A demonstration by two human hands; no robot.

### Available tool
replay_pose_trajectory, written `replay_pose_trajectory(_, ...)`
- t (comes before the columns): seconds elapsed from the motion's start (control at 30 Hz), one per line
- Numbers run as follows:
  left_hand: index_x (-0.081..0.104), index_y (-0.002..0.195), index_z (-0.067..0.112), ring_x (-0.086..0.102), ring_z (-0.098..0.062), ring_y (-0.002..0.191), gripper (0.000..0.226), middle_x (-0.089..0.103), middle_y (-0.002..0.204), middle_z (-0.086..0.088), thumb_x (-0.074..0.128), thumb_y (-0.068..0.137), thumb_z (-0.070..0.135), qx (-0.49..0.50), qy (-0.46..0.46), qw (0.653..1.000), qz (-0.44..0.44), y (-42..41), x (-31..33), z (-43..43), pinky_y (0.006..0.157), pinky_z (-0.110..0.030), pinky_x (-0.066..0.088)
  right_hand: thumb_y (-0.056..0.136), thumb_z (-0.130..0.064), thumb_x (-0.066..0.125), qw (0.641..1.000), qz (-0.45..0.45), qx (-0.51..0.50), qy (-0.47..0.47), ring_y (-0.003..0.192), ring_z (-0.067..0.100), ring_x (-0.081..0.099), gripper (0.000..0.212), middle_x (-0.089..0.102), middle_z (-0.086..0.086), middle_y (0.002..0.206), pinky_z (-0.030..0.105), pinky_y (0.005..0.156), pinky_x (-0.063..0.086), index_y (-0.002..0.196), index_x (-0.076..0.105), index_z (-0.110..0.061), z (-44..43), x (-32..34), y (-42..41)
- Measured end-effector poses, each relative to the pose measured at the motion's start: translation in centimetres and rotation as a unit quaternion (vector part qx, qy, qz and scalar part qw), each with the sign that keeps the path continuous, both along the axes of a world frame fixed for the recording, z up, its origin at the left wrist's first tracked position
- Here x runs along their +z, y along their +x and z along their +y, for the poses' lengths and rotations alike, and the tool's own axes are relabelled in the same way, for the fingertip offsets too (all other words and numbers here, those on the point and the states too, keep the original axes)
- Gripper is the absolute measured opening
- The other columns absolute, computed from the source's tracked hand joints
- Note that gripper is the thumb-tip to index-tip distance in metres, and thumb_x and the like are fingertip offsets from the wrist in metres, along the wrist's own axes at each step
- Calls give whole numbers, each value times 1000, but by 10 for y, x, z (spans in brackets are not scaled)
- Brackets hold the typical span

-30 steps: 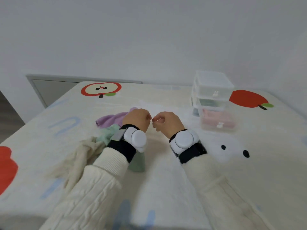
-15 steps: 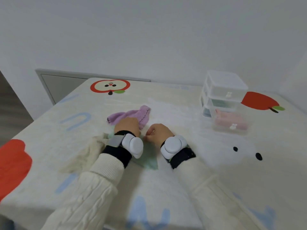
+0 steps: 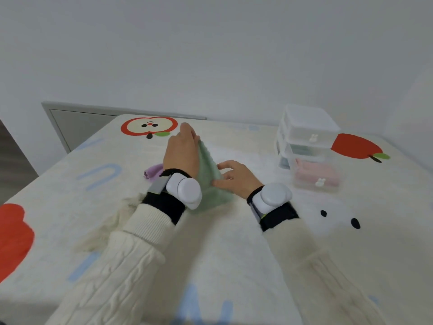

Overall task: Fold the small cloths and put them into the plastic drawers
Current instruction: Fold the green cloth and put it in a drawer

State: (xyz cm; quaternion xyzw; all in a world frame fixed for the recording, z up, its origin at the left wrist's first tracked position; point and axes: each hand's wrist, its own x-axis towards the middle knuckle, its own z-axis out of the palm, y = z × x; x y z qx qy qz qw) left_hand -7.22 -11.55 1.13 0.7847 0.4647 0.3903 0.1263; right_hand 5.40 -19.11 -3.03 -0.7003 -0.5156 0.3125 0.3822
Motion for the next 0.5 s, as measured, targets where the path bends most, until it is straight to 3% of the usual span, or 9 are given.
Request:
replay_pose_trajectory(0.03, 44, 106, 3, 55, -34, 81, 19, 63, 93, -19, 37, 100, 18, 2, 2, 1000, -25, 1, 4, 2, 65, -38, 37, 82, -21, 72, 1000, -15, -9, 13, 64, 7, 54, 14, 58, -8, 65, 15, 58, 39, 84, 59, -14, -2, 3, 7)
replay_pose_trajectory(0.1, 45, 105, 4, 52, -31, 77, 17, 62, 94, -18, 38, 99, 18, -2, -1, 997, -80, 1, 7, 7, 65, -39, 41, 85, -21, 68, 998, -26, -34, 49, 51, 4, 39, 32, 42, -10, 51, 19, 57, 33, 58, 51, -15, -3, 8, 21)
replay_pose_trajectory(0.17, 44, 100, 7, 54, -34, 78, 14, 60, 94, -16, 38, 98, 20, -23, -12, 989, -143, 2, 7, 13, 69, -47, 51, 85, -22, 67, 993, -37, -68, 89, 60, 12, 39, 26, 44, -2, 59, 27, 61, 34, 64, 56, -12, -6, 15, 34)
replay_pose_trajectory(0.23, 41, 96, 10, 56, -36, 81, 14, 58, 94, -14, 37, 96, 23, -32, -16, 982, -183, 4, 8, 18, 70, -53, 54, 86, -17, 66, 986, -58, -93, 125, 65, 14, 44, 13, 50, -1, 64, 21, 57, 37, 77, 63, -9, -7, 26, 48)
replay_pose_trajectory(0.3, 39, 94, 12, 57, -36, 82, 12, 57, 92, -12, 36, 96, 24, -29, -19, 981, -193, 6, 9, 21, 72, -53, 54, 88, -12, 63, 977, -70, -121, 163, 57, 7, 50, 9, 53, -1, 65, 9, 48, 36, 86, 68, -5, -8, 37, 60)
replay_pose_trajectory(0.4, 35, 91, 14, 56, -35, 83, 9, 52, 87, -9, 37, 97, 21, -50, -44, 976, -207, 17, 11, 27, 79, -54, 53, 89, -9, 60, 959, -72, -169, 216, 38, -1, 50, 12, 54, 6, 68, 7, 44, 37, 90, 68, 0, -2, 48, 77)
replay_pose_trajectory(0.5, 35, 84, 18, 48, -25, 79, 14, 43, 77, 1, 38, 98, 17, -85, -71, 965, -237, 26, 13, 30, 87, -56, 50, 90, -7, 55, 944, -8, -213, 251, 48, 1, 60, 11, 58, 7, 72, 24, 60, 54, 90, 66, -5, 3, 50, 82)
